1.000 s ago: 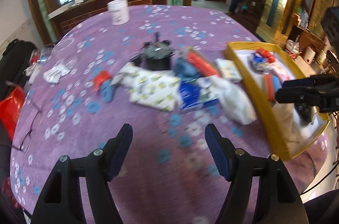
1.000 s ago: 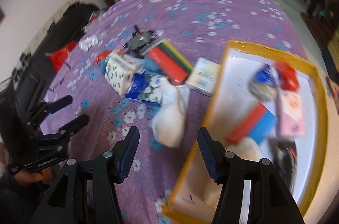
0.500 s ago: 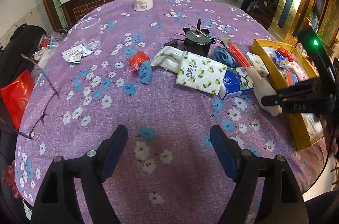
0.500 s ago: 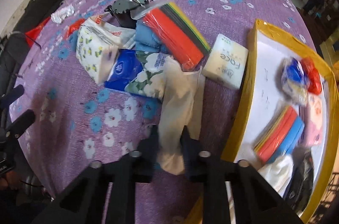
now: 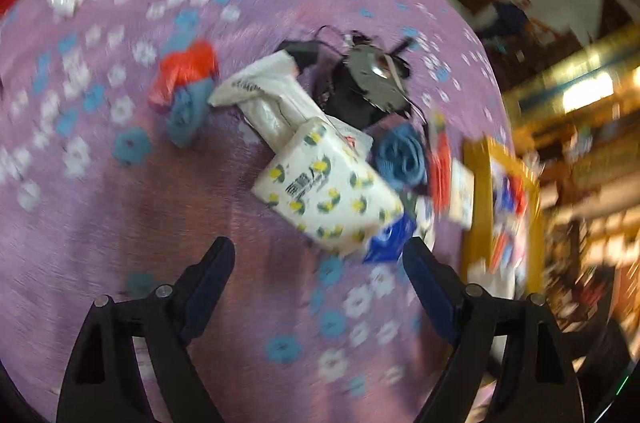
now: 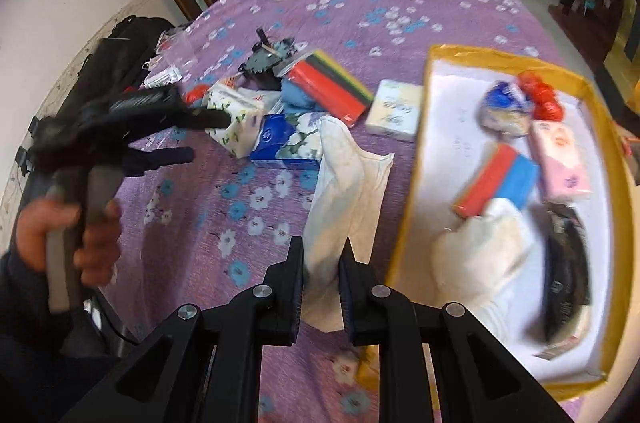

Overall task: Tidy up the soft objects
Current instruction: 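Grasp the yellow-patterned tissue pack with left tool while right tool grasps white plastic bag, then carry the tissue pack and white plastic bag over the tray with both tools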

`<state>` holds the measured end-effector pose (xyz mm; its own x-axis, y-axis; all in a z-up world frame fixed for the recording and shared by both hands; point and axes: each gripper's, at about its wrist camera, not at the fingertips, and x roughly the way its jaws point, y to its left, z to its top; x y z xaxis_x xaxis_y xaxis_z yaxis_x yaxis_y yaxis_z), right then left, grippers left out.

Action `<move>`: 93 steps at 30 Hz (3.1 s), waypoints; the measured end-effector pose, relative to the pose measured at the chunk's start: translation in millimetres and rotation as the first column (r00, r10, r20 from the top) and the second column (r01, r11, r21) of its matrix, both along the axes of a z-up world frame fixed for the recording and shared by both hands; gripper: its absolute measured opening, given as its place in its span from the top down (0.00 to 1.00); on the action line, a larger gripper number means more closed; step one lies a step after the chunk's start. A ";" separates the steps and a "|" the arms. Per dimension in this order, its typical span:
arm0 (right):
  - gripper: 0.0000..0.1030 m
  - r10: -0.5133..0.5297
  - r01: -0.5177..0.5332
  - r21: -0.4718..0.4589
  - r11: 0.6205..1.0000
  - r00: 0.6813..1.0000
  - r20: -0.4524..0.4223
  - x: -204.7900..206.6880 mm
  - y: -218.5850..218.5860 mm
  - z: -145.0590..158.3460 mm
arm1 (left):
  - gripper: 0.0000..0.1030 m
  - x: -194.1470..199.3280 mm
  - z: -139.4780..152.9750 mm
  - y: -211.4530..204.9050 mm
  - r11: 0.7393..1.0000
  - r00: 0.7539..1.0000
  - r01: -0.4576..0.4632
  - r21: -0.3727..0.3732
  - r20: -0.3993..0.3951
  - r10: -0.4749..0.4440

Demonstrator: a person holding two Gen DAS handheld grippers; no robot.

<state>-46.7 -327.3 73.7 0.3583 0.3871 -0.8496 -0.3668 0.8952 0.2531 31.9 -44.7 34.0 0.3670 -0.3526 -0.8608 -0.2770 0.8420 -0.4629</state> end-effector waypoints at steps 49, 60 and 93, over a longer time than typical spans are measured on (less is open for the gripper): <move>0.83 0.017 -0.023 0.153 0.988 0.999 0.041 7.0 -30.3 17.2 | 0.50 -59.5 66.3 -113.3 0.852 0.873 0.268 0.450 0.260 -0.412; 0.83 -0.158 0.143 0.181 0.973 0.985 0.070 0.0 -98.8 30.7 | 0.50 -47.6 78.9 -181.4 0.799 0.788 0.396 0.453 0.279 -0.549; 0.83 -0.280 0.275 0.071 0.959 0.957 0.072 73.1 -195.8 14.8 | 0.50 39.8 36.7 -266.4 0.824 0.831 0.463 0.326 0.164 -0.531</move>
